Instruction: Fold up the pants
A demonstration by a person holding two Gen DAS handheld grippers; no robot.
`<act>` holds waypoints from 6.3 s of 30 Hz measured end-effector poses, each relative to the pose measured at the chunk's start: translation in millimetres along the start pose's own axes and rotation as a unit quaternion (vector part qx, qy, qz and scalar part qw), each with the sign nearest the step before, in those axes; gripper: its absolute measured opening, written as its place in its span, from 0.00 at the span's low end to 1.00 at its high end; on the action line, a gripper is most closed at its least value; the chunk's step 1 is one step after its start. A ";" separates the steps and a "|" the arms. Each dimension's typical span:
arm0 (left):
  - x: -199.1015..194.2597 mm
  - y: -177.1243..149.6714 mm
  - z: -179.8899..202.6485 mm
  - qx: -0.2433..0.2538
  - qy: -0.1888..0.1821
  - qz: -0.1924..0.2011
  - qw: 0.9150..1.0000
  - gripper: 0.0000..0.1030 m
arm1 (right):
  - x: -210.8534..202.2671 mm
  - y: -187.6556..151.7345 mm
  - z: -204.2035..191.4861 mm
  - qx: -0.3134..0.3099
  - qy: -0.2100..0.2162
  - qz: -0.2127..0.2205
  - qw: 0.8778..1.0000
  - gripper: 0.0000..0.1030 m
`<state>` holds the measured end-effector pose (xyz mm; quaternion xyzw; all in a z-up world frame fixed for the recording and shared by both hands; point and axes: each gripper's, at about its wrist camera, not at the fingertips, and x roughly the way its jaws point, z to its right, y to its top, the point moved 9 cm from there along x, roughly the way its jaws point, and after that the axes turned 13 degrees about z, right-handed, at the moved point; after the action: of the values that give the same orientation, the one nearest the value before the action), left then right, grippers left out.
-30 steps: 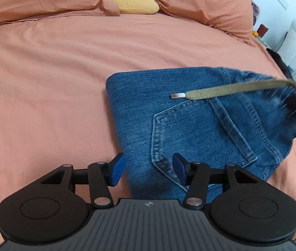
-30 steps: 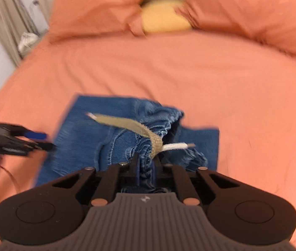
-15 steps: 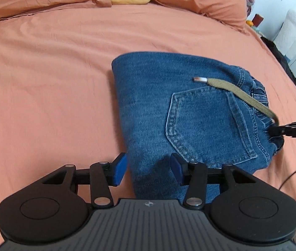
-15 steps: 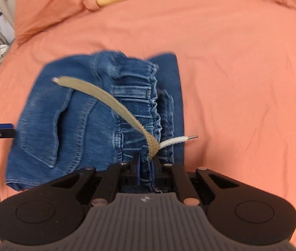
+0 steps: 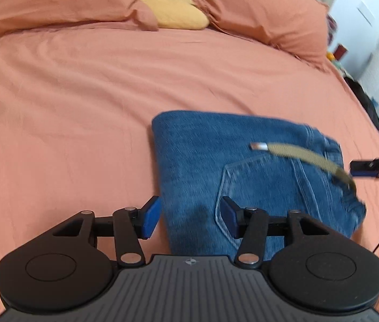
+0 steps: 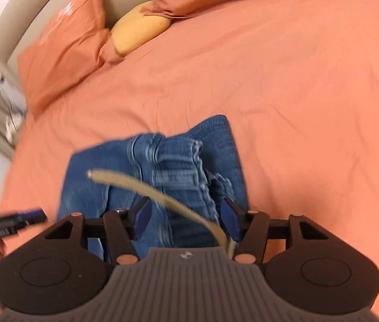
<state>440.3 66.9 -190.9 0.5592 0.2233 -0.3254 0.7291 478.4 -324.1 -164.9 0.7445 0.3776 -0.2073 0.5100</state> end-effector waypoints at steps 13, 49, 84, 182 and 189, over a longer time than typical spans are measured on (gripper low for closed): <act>4.1 -3.1 -20.7 -0.013 0.023 0.008 1.000 0.58 | 10.3 14.2 -45.3 -0.051 0.024 0.047 0.997 0.09; 82.5 26.4 -6.8 0.038 0.038 0.038 0.998 0.28 | 65.6 23.5 -29.5 -0.158 -0.120 0.045 0.979 0.01; -38.8 -121.3 -2.7 0.069 0.057 -0.046 0.995 0.25 | -37.1 -77.1 30.7 -0.102 -0.089 0.174 0.975 0.14; -99.2 2.4 -134.0 -0.070 0.151 0.064 0.984 0.06 | -3.3 -178.6 -275.5 -0.032 0.167 0.067 0.983 0.25; -58.5 -41.3 -170.8 -0.123 0.139 0.053 0.981 0.06 | 31.8 -214.1 -255.4 -0.071 0.109 0.016 0.991 0.24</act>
<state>376.6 237.4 -225.2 0.5161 0.3308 -0.1756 0.7703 313.2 -37.4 -215.5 0.7306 0.4324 -0.0891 0.5208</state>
